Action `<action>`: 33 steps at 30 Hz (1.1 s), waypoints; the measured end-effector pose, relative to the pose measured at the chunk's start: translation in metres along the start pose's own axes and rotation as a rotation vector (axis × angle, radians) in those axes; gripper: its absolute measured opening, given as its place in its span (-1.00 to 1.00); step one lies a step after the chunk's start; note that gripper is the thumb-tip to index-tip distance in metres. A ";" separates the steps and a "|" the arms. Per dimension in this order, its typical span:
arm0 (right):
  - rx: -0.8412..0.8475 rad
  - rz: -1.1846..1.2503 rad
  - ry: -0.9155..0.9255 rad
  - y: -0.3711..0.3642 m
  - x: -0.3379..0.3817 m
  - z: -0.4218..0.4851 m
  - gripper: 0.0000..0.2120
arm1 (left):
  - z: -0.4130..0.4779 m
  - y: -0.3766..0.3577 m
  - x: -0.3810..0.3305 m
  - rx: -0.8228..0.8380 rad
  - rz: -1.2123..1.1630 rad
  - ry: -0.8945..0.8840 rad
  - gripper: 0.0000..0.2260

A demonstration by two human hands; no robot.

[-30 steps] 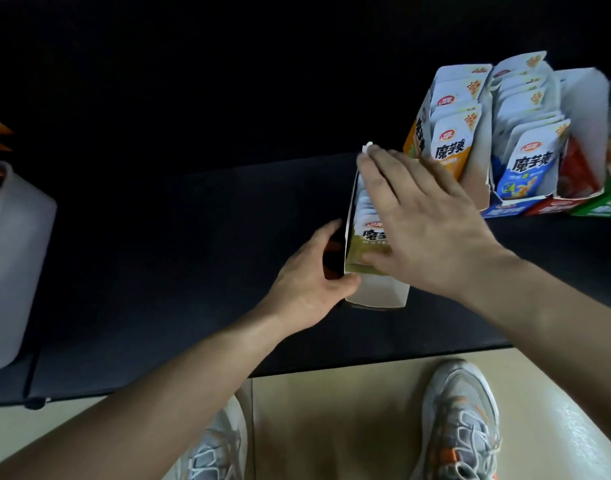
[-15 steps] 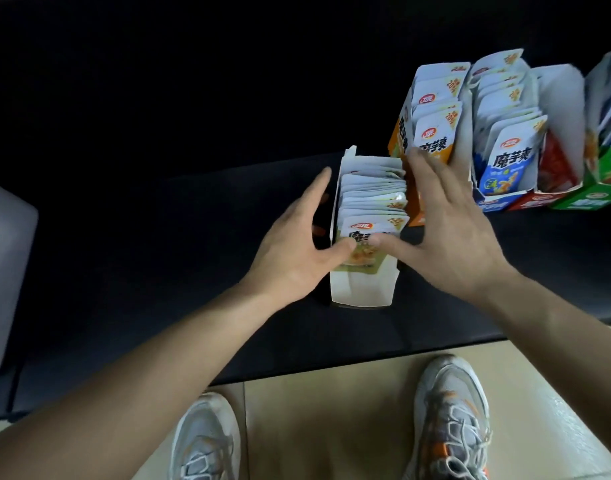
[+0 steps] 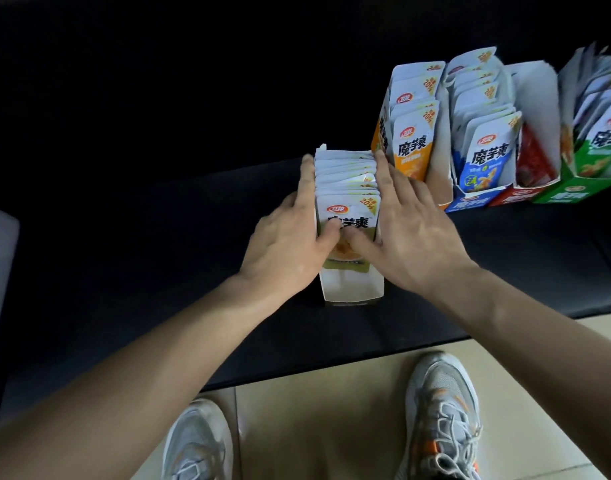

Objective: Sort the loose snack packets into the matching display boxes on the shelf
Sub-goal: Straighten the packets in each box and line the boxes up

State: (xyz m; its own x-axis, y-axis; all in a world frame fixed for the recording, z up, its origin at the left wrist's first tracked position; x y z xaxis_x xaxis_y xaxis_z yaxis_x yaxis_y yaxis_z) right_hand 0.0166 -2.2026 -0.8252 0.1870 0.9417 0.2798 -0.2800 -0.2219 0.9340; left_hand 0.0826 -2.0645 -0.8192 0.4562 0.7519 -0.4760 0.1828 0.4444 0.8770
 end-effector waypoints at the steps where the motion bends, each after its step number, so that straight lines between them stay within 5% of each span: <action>1: 0.015 -0.007 0.001 0.001 -0.002 0.000 -0.04 | 0.000 0.000 0.000 0.002 0.002 -0.010 -0.23; 6: -0.054 -0.044 -0.029 0.017 -0.006 0.002 0.03 | -0.003 -0.006 0.007 0.034 -0.071 0.026 -0.22; 12: -0.114 -0.233 0.287 0.013 0.024 0.008 -0.16 | -0.008 -0.019 0.014 0.081 -0.172 0.057 -0.28; 18: -0.052 -0.320 0.366 0.015 0.029 0.030 0.06 | -0.014 -0.026 0.026 0.166 -0.424 0.175 -0.29; 33: -0.095 -0.274 0.399 0.015 0.029 0.040 -0.01 | -0.021 -0.030 0.032 0.274 -0.458 0.226 -0.24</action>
State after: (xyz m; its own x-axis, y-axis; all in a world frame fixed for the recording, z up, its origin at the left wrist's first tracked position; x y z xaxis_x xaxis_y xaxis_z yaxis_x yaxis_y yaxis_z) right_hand 0.0556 -2.1882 -0.7946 -0.1041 0.9898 -0.0971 -0.3593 0.0536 0.9317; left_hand 0.0731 -2.0431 -0.8621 0.0855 0.6115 -0.7866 0.5502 0.6292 0.5490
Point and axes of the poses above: each hand's wrist, its own z-axis towards the middle knuckle, its own y-axis out of the back of the hand, x = y × z, the point moved 6 cm from there along z, towards the middle knuckle, and after that the axes turned 9 degrees about -x, right-handed, at the moved point
